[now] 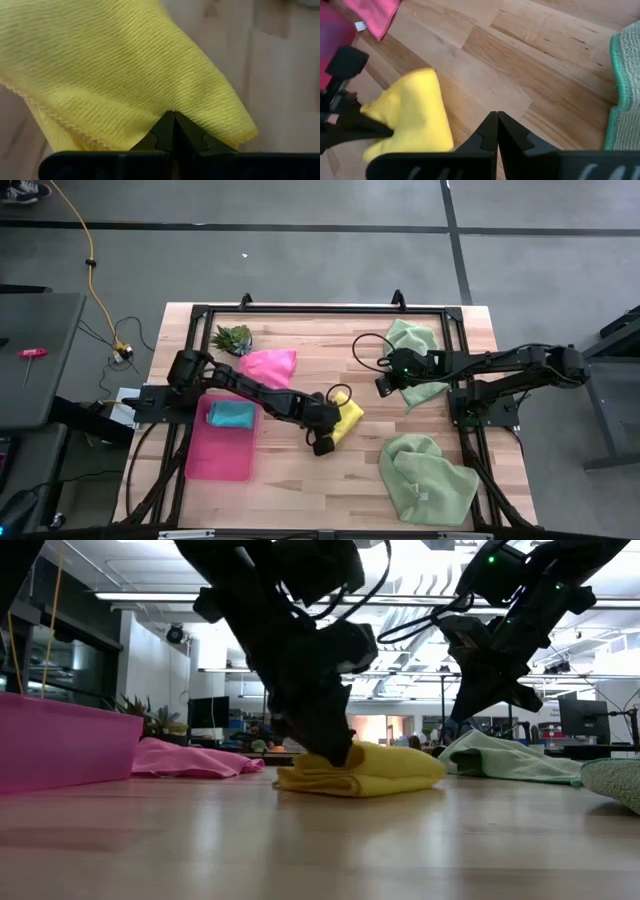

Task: Fold microfiber towels
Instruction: Fold the yellow microfiber towel, then put the yellow microfiber towel into the red bin

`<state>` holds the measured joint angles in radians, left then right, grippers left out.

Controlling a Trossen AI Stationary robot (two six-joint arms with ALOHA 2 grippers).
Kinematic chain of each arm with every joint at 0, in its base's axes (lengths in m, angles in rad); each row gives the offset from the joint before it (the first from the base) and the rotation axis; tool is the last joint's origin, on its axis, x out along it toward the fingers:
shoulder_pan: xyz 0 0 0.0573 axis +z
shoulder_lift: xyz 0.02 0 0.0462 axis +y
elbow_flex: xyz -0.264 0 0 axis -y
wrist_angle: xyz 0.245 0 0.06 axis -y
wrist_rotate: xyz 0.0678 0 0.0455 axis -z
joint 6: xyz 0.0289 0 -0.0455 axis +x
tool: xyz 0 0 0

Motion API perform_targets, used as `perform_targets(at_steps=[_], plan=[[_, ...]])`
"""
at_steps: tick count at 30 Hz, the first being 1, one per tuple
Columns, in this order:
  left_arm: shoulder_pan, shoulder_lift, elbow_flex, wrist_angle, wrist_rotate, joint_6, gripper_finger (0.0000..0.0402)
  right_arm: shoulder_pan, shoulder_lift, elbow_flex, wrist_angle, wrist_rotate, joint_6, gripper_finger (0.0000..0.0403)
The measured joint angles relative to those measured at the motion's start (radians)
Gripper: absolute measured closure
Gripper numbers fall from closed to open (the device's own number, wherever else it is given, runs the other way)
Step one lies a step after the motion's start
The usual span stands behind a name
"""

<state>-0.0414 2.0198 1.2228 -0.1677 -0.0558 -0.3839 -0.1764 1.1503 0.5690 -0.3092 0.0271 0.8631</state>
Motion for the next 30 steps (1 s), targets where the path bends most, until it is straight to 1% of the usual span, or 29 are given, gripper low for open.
perform_targets(at_steps=[5, 9, 12, 14, 15, 18, 23, 26, 28, 30], plan=[[0.006, 0.001, 0.001, 0.193, 0.098, 0.110, 0.0401, 0.000, 0.000, 0.000, 0.000, 0.000, 0.000, 0.0400], [0.020, -0.002, 0.001, 0.237, 0.219, 0.134, 0.0401, 0.000, 0.000, 0.000, 0.000, -0.011, 0.000, 0.0400], [0.041, -0.019, 0.001, 0.235, 0.256, 0.127, 0.0401, 0.000, 0.000, 0.000, 0.000, -0.012, 0.000, 0.0400], [0.060, -0.056, -0.002, 0.187, 0.254, 0.128, 0.0401, 0.000, 0.000, 0.000, 0.000, -0.016, 0.000, 0.0400], [0.071, -0.075, 0.004, 0.188, 0.252, 0.135, 0.0401, 0.000, 0.000, 0.000, 0.000, -0.016, 0.000, 0.0400], [0.109, -0.165, 0.004, 0.133, 0.243, 0.151, 0.0401, 0.000, 0.000, 0.000, 0.004, -0.016, 0.000, 0.0400], [0.158, -0.278, 0.003, 0.080, 0.171, 0.152, 0.0402, 0.000, 0.001, 0.000, 0.005, -0.008, 0.000, 0.0400], [0.174, -0.309, 0.004, 0.035, 0.122, 0.136, 0.0401, 0.000, 0.001, 0.000, 0.006, -0.008, 0.000, 0.0400], [0.180, -0.309, 0.004, -0.001, 0.121, 0.121, 0.0394, 0.000, 0.001, 0.000, 0.006, -0.007, -0.007, 0.0400], [0.180, -0.302, 0.003, -0.049, 0.122, 0.100, 0.0377, 0.000, 0.001, 0.000, 0.005, -0.002, -0.007, 0.0400]])
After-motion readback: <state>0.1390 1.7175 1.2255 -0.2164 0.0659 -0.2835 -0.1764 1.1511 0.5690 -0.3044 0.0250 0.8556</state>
